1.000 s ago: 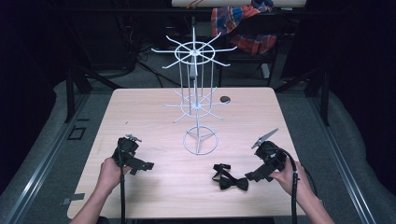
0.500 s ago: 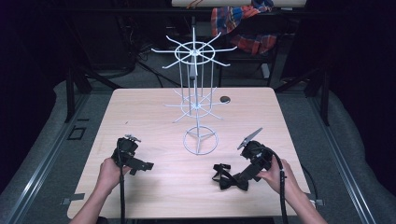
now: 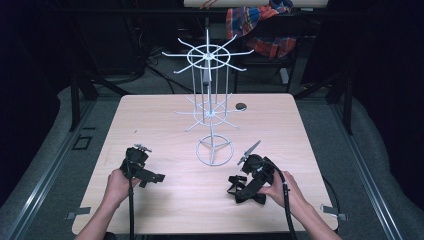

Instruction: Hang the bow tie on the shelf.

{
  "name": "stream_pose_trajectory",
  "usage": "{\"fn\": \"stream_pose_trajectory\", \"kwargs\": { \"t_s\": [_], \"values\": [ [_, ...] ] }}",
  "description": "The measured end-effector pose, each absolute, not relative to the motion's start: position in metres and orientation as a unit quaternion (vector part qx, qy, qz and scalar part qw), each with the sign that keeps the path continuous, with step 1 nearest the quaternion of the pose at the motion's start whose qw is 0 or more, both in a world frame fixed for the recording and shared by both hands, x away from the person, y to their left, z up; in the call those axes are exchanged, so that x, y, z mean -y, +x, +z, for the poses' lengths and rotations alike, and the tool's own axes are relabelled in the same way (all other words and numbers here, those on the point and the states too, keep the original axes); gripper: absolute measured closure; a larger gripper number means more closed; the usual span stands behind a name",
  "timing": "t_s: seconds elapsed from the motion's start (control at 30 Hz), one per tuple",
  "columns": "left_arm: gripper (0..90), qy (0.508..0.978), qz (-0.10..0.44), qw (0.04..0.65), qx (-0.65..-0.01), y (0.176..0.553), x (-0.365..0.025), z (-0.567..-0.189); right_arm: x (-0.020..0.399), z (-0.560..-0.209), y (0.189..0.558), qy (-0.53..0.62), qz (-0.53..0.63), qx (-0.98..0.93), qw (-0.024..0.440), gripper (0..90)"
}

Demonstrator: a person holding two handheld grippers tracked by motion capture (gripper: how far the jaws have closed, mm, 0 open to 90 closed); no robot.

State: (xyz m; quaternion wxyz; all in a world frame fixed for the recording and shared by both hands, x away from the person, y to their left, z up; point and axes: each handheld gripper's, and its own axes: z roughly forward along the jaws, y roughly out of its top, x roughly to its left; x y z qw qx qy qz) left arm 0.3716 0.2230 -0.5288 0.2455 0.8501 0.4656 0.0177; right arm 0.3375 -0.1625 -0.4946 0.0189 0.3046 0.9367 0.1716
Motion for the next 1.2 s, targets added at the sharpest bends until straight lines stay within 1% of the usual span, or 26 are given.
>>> {"fn": "stream_pose_trajectory", "kwargs": {
  "t_s": [0.03,0.13,0.2,0.23,0.27,0.33,0.37,0.4,0.47,0.5,0.6,0.67,0.73,1.2],
  "values": [
    [0.0,0.85,0.017,0.245,-0.466,0.372,-0.223,-0.529,0.161,-0.496,0.337,0.303,0.176,-0.936,0.017,4.8],
    [0.0,0.85,0.018,0.245,-0.466,0.371,-0.223,-0.529,0.159,-0.497,0.335,0.299,0.185,-0.936,0.019,28.2],
    [0.0,0.851,0.019,0.245,-0.464,0.371,-0.222,-0.528,0.159,-0.496,0.334,0.289,0.185,-0.939,0.02,39.3],
    [0.0,0.851,0.019,0.245,-0.464,0.371,-0.222,-0.528,0.159,-0.496,0.334,0.289,0.185,-0.939,0.02,39.3],
    [0.0,0.852,0.019,0.245,-0.463,0.371,-0.222,-0.528,0.158,-0.495,0.333,0.287,0.193,-0.938,0.025,48.1],
    [0.0,0.851,0.018,0.244,-0.465,0.371,-0.222,-0.529,0.158,-0.492,0.332,0.284,0.198,-0.938,0.032,56.8],
    [0.0,0.851,0.018,0.244,-0.465,0.371,-0.222,-0.529,0.157,-0.492,0.331,0.286,0.202,-0.936,0.032,58.6],
    [0.0,0.851,0.017,0.244,-0.464,0.371,-0.222,-0.529,0.157,-0.492,0.331,0.286,0.202,-0.936,0.032,58.6],
    [0.0,0.852,0.018,0.244,-0.462,0.371,-0.222,-0.528,0.156,-0.491,0.329,0.281,0.203,-0.937,0.03,71.0],
    [0.0,0.852,0.018,0.245,-0.462,0.371,-0.222,-0.528,0.156,-0.492,0.328,0.281,0.207,-0.937,0.03,75.1],
    [0.0,0.852,0.016,0.243,-0.463,0.371,-0.222,-0.529,0.156,-0.491,0.327,0.281,0.213,-0.935,0.029,83.3],
    [0.0,0.852,0.016,0.244,-0.463,0.371,-0.222,-0.529,0.157,-0.489,0.326,0.279,0.214,-0.936,0.029,86.8],
    [0.0,0.853,0.016,0.243,-0.462,0.371,-0.222,-0.529,0.158,-0.487,0.325,0.279,0.212,-0.936,0.036,87.7],
    [0.0,0.856,0.013,0.241,-0.458,0.372,-0.219,-0.53,0.171,-0.466,0.321,0.278,0.236,-0.93,0.053,89.2]
  ]
}}
